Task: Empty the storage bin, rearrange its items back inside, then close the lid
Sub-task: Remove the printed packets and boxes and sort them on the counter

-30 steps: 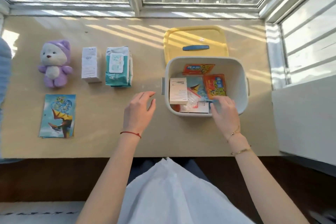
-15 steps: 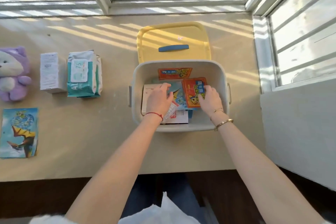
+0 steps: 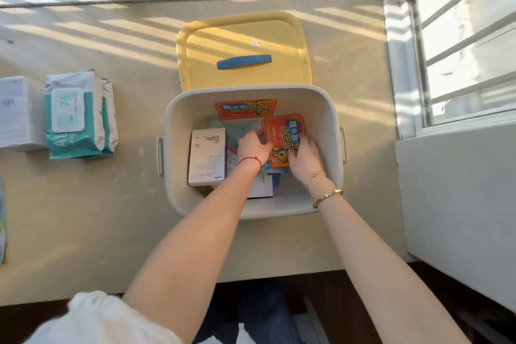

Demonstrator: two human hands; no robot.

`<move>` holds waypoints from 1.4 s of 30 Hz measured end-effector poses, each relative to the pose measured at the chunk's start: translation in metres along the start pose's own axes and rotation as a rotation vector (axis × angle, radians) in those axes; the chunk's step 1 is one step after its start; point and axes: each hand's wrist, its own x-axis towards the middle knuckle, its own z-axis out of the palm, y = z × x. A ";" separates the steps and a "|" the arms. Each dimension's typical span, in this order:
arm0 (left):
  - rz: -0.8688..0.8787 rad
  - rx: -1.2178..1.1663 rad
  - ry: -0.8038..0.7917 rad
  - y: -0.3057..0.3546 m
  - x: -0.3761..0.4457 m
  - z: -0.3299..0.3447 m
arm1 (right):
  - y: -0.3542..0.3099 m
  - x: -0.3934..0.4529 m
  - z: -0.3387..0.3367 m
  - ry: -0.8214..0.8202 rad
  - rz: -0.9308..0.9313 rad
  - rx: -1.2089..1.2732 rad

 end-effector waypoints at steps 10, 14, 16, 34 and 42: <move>0.046 -0.159 -0.086 0.008 -0.010 -0.003 | 0.001 0.002 -0.004 -0.002 -0.016 0.042; 0.013 -0.322 -0.059 -0.008 -0.021 -0.022 | -0.006 -0.003 -0.011 0.063 -0.045 0.105; 0.009 -0.378 -0.032 -0.017 -0.029 -0.036 | -0.013 -0.004 -0.014 0.123 -0.138 0.154; -0.076 -0.469 0.179 -0.070 -0.064 -0.095 | -0.082 0.015 0.014 0.437 -0.699 -0.205; -0.089 -0.470 0.167 -0.068 -0.063 -0.098 | -0.093 0.025 0.018 0.479 -0.490 -0.492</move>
